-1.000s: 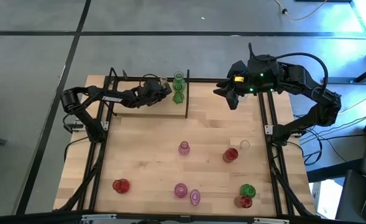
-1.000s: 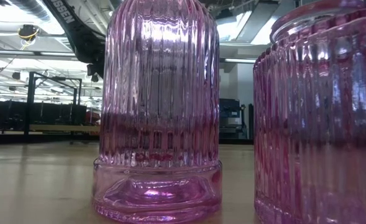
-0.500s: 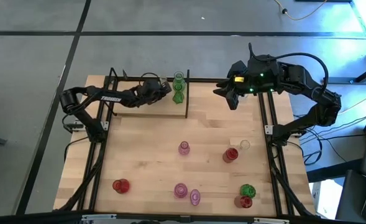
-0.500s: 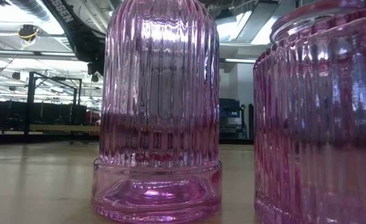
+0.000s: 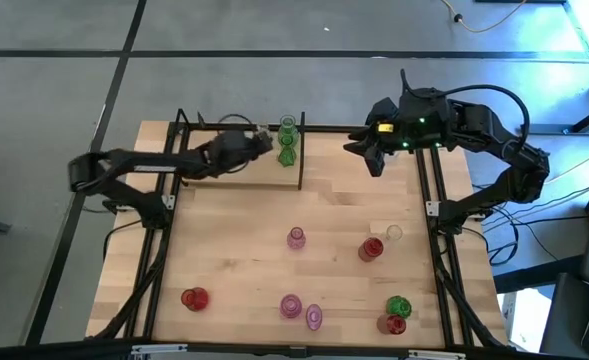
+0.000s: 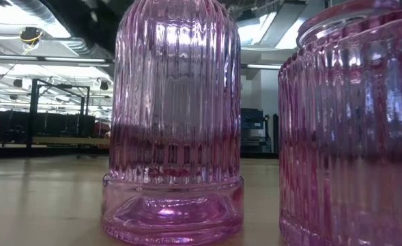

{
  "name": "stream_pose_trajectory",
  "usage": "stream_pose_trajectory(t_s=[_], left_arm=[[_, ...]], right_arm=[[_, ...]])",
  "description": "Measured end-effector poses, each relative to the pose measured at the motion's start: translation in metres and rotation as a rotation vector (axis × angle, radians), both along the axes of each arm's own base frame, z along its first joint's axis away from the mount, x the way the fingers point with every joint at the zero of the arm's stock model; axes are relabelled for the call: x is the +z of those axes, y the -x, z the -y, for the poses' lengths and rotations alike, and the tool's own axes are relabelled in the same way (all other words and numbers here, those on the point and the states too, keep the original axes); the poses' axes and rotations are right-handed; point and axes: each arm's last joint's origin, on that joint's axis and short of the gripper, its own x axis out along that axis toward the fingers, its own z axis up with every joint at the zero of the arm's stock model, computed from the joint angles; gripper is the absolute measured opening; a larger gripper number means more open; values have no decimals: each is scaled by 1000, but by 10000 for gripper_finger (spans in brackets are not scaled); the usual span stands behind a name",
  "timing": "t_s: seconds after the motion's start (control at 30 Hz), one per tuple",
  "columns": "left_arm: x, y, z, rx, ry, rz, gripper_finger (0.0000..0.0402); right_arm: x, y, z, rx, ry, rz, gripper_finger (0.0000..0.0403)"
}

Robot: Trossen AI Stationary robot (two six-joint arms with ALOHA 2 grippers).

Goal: Sort vases onto shelf
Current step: Put the bottom left red vase on the shelf

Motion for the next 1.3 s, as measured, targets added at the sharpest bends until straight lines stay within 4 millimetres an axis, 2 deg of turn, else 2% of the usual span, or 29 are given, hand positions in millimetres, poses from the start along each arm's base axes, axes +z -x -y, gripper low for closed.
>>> stream_pose_trajectory(t_s=[0.27,0.43,0.57,0.67,0.8,1.07,1.17,1.3], left_arm=[[84,57,49,-141,-389,89,0],[115,93,76,-245,-521,219,0],[125,110,87,-292,-496,338,0],[127,115,90,-305,-480,373,0],[125,114,94,-383,-474,360,0],[121,108,96,-431,-392,387,0],[125,109,100,-575,-398,444,0],[135,112,112,-862,-488,581,0]], right_arm=[[13,22,-1,-61,101,54,156],[25,27,-1,-42,164,144,156],[34,28,-3,18,171,239,156],[42,28,-6,90,161,328,156],[49,25,-8,182,169,410,156],[55,20,-7,174,161,479,156],[52,13,-8,198,75,475,156],[45,-2,-22,284,36,447,156]])
